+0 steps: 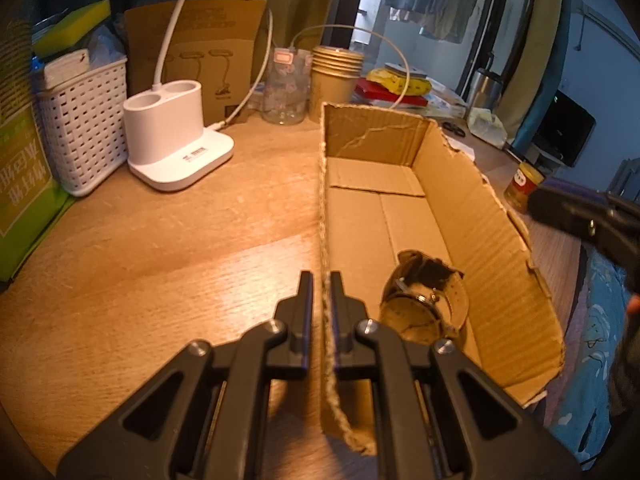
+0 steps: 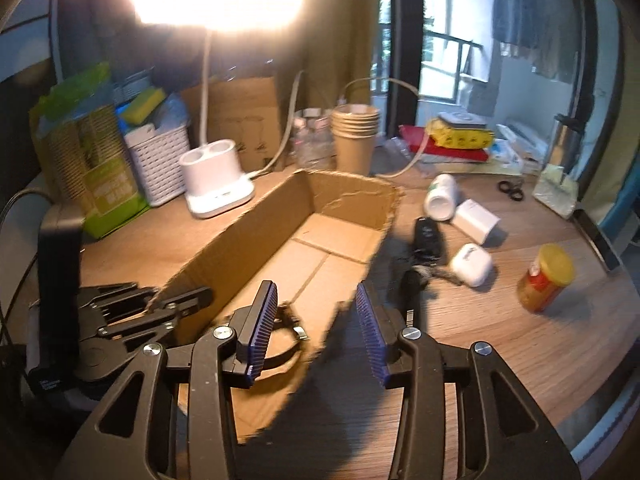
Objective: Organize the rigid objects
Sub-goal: 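Move the right gripper to the yellow-lidded red can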
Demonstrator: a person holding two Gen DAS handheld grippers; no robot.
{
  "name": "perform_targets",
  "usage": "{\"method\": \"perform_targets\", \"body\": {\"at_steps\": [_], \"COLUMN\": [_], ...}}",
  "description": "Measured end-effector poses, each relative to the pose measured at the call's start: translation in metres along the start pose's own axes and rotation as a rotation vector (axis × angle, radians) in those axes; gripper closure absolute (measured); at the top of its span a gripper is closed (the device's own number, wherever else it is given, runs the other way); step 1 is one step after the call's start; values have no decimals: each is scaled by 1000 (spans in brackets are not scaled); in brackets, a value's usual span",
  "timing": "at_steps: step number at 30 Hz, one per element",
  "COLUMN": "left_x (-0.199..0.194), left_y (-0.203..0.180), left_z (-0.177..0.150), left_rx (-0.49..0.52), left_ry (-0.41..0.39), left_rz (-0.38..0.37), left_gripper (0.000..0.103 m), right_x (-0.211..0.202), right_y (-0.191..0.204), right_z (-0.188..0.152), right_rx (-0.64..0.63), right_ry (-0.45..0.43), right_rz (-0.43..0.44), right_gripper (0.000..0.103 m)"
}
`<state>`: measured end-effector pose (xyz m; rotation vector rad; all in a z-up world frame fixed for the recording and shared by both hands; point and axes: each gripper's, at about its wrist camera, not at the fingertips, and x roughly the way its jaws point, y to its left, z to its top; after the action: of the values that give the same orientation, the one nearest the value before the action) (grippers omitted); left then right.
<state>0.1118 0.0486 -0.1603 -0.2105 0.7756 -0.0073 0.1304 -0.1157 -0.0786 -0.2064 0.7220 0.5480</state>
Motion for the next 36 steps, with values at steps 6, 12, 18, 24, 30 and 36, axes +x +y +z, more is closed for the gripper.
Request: {"method": "perform_targets", "body": {"at_steps": [6,12,18,24,30,36], "left_x": [2,5,7,6,7,6], "left_y": [0,-1,-5,-7,-7,-7], "left_z": [0,0,1,0,1,1], "left_rx": [-6,-1,10,22,22,22], "left_ry": [4,17,22,20,18,17], "left_rz": [5,18,34,47,54,55], "left_gripper": [96,96,96,96,96,96], "right_x": [2,10,20,29,35,39], "right_y": [-32,-73,-110,-135,-153,-167], "right_z": [-2,-7,-13,-16,-17,-17], "right_rx": [39,113,182,225,259,281], "right_ry": [-8,-3,17,16,17,18], "right_rz": [-95,-198,-271,-323,-361,-388], "right_gripper": [52,51,51,50,43,41]}}
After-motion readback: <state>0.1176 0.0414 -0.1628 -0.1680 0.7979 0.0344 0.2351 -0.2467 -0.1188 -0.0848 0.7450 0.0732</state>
